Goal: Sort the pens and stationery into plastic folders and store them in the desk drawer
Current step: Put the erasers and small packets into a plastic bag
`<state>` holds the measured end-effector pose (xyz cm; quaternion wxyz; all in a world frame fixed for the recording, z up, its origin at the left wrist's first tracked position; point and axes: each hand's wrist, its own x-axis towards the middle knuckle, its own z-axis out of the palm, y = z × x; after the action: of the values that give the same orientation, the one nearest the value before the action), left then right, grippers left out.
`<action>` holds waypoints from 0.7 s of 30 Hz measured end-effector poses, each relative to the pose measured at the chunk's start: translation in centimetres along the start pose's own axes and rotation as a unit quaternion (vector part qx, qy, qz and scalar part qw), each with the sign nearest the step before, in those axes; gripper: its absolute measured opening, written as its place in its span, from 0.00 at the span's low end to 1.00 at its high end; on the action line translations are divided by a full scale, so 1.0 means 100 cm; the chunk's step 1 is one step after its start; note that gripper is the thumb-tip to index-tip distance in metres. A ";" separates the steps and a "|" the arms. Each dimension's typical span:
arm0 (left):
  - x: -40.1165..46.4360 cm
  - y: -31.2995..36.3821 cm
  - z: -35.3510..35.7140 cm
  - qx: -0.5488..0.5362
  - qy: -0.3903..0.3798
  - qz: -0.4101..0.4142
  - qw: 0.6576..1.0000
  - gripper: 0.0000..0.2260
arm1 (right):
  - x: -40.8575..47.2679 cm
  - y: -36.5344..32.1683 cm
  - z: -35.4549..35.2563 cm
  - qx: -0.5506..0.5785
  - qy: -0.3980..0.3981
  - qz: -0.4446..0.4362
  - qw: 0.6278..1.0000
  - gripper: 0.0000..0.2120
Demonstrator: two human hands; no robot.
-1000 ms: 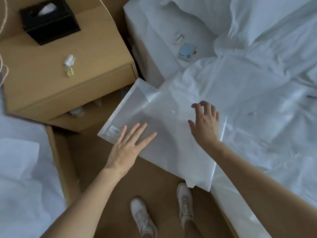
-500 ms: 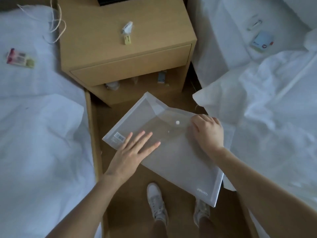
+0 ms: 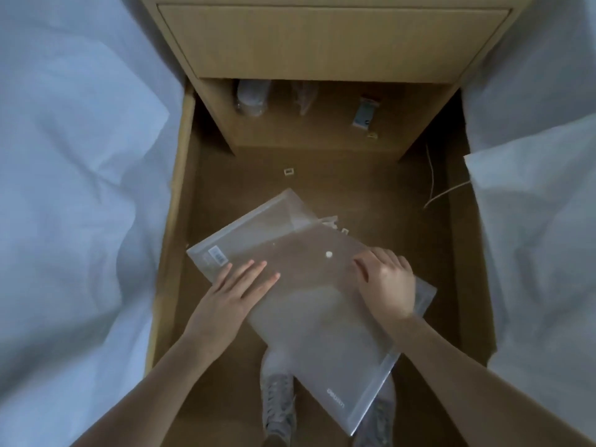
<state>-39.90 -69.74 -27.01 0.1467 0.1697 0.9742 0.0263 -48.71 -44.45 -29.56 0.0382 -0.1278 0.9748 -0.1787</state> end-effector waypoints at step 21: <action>0.068 -0.074 0.265 0.143 -0.055 0.001 0.988 0.31 | 0.027 0.051 0.250 -0.107 -0.060 -0.138 0.983 0.11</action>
<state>-40.59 -74.40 -54.96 0.1740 0.1906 0.9583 -0.1225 -49.47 -49.03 -54.82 0.0579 -0.2753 0.9571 -0.0691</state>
